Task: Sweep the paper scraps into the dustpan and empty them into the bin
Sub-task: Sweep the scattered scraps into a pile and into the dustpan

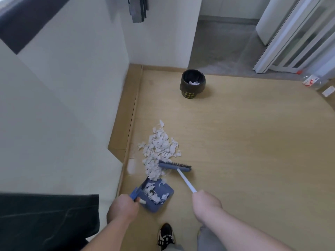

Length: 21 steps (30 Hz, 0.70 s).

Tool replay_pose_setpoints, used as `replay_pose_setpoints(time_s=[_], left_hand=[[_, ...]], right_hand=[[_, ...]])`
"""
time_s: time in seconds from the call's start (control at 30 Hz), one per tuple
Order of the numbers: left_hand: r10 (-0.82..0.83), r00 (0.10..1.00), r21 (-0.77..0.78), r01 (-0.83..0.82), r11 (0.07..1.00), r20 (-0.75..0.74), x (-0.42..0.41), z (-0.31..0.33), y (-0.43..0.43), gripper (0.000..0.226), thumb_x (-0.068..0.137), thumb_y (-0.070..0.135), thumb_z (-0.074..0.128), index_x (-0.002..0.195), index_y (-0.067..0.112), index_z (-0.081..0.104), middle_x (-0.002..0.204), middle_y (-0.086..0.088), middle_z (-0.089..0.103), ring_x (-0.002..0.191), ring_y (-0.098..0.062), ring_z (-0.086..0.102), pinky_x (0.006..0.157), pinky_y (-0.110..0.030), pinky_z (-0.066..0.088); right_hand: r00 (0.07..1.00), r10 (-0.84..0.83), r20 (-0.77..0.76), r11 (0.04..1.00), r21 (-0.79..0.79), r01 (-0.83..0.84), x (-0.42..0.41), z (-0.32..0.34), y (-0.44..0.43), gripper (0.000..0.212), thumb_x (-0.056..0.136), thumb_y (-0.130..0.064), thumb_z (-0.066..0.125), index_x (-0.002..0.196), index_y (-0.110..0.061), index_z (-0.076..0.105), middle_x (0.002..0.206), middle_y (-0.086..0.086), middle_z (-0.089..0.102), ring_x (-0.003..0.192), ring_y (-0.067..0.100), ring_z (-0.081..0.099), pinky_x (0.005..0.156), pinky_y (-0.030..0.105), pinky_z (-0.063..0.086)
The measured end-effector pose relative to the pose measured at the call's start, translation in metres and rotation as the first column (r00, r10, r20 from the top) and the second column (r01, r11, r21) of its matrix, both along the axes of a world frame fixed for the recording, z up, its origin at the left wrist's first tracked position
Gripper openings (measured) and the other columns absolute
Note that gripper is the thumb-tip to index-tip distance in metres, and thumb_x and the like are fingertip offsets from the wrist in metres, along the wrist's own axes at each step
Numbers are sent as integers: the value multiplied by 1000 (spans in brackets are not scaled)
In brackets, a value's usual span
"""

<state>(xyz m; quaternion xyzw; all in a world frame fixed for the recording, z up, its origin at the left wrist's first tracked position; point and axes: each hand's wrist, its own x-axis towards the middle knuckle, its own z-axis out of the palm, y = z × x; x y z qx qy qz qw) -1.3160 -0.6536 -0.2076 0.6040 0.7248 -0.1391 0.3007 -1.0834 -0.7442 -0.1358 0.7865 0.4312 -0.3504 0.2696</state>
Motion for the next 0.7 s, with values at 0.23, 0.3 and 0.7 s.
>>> replay_pose_setpoints(time_s=[0.23,0.3,0.7], left_hand=[[-43,999,-10,43,999,-7,-4,-6,5,33,93,49,56,78,20,65,73,0,65,66,-20,65,59,-28,55],[-46,999,-28,46,999,5,-2,-5,4,32,94,47,54,86,19,67,76,1,66,67,-19,64,59,-26,54],[-16,1000,-20,16,1000,-3,-19,-10,-5,47,88,64,50,88,22,71,89,4,69,76,-17,64,64,-25,50]], right_hand=[[993,111,-48,993,-46,-113,-8,8,-32,41,99,-4,38,136,-12,56,121,4,59,108,27,64,78,35,50],[994,87,-61,995,-41,-90,-4,21,-42,39,99,-6,40,132,-12,59,122,5,62,111,27,64,77,33,46],[967,-243,-79,968,-87,236,28,65,-63,40,105,-20,42,67,-16,30,73,-1,29,75,21,49,70,23,35]])
